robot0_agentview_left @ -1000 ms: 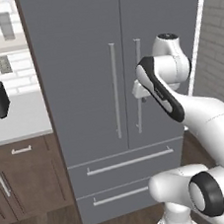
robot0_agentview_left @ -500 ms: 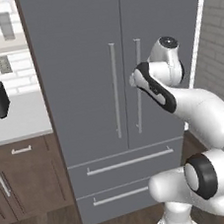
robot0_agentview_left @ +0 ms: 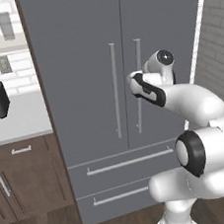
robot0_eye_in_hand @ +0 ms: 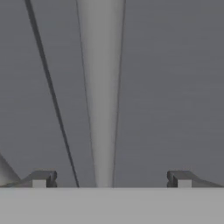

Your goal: Take the strawberry from the fridge and place it on top of the pancake, located on the dining counter.

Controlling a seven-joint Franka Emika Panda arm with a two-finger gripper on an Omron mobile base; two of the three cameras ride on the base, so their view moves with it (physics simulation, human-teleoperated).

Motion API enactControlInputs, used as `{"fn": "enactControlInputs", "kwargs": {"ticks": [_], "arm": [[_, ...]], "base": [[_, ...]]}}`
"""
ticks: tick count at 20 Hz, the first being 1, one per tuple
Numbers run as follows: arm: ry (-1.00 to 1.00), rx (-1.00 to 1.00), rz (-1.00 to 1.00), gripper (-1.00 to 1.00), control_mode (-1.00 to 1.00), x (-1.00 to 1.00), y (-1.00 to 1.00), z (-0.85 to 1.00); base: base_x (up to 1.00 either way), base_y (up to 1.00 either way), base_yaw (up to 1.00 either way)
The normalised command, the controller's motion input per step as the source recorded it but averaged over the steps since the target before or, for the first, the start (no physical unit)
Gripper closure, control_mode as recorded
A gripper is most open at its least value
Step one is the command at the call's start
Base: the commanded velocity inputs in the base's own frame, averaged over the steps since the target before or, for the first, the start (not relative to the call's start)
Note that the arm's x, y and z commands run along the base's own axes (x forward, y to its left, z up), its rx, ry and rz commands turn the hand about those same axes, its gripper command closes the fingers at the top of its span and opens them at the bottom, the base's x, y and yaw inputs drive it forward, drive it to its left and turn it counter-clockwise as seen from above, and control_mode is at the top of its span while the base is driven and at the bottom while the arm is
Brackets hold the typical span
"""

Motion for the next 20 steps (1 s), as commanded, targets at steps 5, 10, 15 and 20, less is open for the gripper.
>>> {"fn": "enactControlInputs", "kwargs": {"ticks": [5,10,15,20], "arm": [[0.0,0.0,-0.02,-1.0,-1.0,0.56,0.02,0.0],[0.0,0.0,-0.01,-1.0,-1.0,0.66,0.0,0.0],[-0.07,0.0,0.0,-1.0,-1.0,0.53,0.0,0.0],[-0.04,0.0,0.0,1.0,-1.0,0.42,0.0,0.0]], "base": [[0.0,0.0,0.0],[0.0,0.0,0.0],[0.0,0.0,0.0],[0.0,0.0,0.0]]}}
